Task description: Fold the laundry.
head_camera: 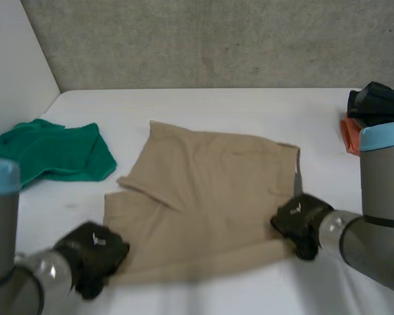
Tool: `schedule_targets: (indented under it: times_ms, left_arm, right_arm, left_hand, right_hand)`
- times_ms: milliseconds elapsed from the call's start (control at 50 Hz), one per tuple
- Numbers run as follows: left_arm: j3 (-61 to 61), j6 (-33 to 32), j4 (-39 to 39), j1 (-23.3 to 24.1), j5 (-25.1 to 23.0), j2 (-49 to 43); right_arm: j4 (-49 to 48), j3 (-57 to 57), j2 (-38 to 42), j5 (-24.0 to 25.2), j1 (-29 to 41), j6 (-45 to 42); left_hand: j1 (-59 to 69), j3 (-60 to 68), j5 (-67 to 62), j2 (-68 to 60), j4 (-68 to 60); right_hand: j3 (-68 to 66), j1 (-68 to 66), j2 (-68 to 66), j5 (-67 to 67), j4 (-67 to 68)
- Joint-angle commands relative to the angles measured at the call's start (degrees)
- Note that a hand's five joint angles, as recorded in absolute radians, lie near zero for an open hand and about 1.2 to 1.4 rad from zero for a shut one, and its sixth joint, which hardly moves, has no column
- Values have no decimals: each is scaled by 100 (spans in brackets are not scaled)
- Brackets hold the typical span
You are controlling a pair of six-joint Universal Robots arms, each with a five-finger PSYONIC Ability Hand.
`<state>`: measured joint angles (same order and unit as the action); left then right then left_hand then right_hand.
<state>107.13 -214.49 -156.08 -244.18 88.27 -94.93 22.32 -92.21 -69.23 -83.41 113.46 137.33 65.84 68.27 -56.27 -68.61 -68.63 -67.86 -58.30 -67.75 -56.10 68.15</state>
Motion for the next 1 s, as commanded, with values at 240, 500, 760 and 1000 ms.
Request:
schedule_targets:
  times_ms: [240, 500, 760, 1000]
  left_arm:
    - [-350, -93, -2013, 29, -11, -851]
    - [-3531, -181, -4324, 222, 296, -3417]
    - [-6878, -251, -4756, 213, 94, -6053]
    - [-8490, -278, -4817, 152, -11, -7215]
  right_arm:
    - [-737, -61, 163, 18, 10, 180]
    - [-2090, 1696, 1341, -712, 36, 558]
    - [-3988, 3251, 3010, -1002, 54, -152]
    - [-4227, 4580, 4277, -1037, 54, -514]
  left_hand:
    - [1416, 1173, -1373, -1139, -1137]
    - [1416, 1173, -1373, -1139, -1137]
    - [1416, 1173, -1373, -1139, -1137]
    - [252, 9, -210, 25, 26]
  right_hand:
    - [-1214, -2170, -1225, -1390, 1185]
    - [-1214, -2170, -1225, -1390, 1185]
    - [-1214, -2170, -1225, -1390, 1185]
    - [3656, 2700, 3645, 3480, -3685]
